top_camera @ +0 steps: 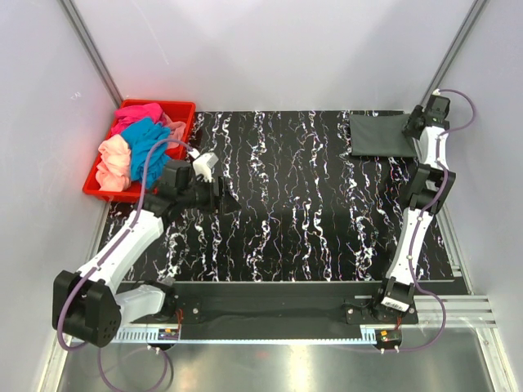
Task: Fold and stack the t-shirts
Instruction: Neatly place the folded tshirt to the corner
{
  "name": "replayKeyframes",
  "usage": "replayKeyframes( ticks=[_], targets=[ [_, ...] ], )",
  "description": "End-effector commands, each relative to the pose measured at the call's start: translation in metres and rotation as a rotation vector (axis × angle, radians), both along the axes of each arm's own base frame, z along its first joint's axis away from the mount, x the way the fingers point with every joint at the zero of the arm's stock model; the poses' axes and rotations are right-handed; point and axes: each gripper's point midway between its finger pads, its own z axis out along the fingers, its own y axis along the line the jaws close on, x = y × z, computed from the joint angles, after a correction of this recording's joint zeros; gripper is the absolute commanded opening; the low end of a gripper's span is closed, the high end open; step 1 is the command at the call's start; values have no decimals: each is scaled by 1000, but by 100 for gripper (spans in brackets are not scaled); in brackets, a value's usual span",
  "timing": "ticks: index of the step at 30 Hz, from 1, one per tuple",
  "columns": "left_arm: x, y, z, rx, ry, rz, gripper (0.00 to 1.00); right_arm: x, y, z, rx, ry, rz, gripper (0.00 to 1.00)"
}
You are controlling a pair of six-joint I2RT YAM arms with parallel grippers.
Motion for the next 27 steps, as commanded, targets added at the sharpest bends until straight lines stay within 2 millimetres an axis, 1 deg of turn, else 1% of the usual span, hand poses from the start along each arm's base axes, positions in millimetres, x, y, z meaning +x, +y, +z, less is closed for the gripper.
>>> replayKeyframes(
  ticks=[1, 2, 3, 4, 5, 6, 7, 9, 10, 11, 12, 13, 14, 15, 16, 17, 18, 19, 20, 21, 22, 23, 25, 26, 27],
  targets=[
    [1, -9, 19, -55, -58, -40, 75, 7, -5, 67, -83, -93, -27, 54],
    [-1, -10, 20, -64, -61, -49, 75, 4, -10, 75, -113, -90, -58, 56],
    [-3, -10, 21, -69, -65, -52, 75, 1, -10, 86, -130, -97, -74, 62],
    [-5, -10, 26, -74, -84, -55, 75, -5, -12, 107, -146, -112, -101, 73],
    [-5, -9, 28, -73, -96, -51, 75, -9, -13, 117, -153, -118, -124, 74],
    [-6, -8, 31, -73, -107, -48, 75, -17, -16, 145, -172, -144, -161, 99],
    [-7, -7, 38, -78, -137, -44, 76, -25, -15, 153, -167, -131, -176, 100],
    [-6, -6, 43, -79, -163, -35, 76, -36, -10, 176, -145, -142, -206, 100],
    [-6, -5, 46, -80, -175, -34, 76, -51, -5, 195, -142, -138, -219, 100],
    [-6, -4, 50, -80, -190, -28, 76, -58, 3, 206, -122, -145, -225, 100],
    [-6, -3, 53, -78, -202, -25, 76, -65, 9, 213, -107, -141, -228, 100],
    [-5, -1, 55, -68, -216, -11, 76, -81, 25, 226, -64, -137, -215, 100],
    [-6, 2, 61, -67, -240, -6, 76, -88, 39, 232, -41, -133, -193, 100],
    [-6, 3, 63, -64, -254, 2, 76, -104, 57, 242, -3, -129, -161, 100],
    [-4, 7, 64, -51, -268, 23, 76, -116, 69, 243, 40, -112, -152, 100],
    [-5, 9, 67, -47, -282, 32, 77, -124, 86, 247, 70, -109, -119, 100],
    [-6, 11, 72, -48, -303, 40, 77, -144, 107, 252, 129, -105, -65, 100],
    [-5, 14, 75, -40, -319, 54, 77, -153, 121, 253, 170, -104, -37, 100],
    [-4, 15, 78, -40, -334, 62, 77, -161, 142, 254, 195, -100, 12, 100],
    [-5, 16, 81, -42, -347, 70, 77, -182, 160, 254, 216, -92, 52, 100],
    [-4, 17, 83, -44, -349, 76, 77, -193, 172, 255, 226, -85, 72, 100],
    [-2, 18, 91, -48, -361, 88, 78, -214, 193, 257, 245, -80, 120, 100],
    [-2, 18, 100, -53, -361, 97, 80, -237, 212, 261, 287, -81, 161, 100],
    [-2, 17, 117, -72, -383, 94, 83, -248, 221, 263, 307, -91, 190, 100],
    [-3, 15, 126, -88, -395, 92, 84, -271, 237, 267, 347, -108, 243, 100]
  ],
)
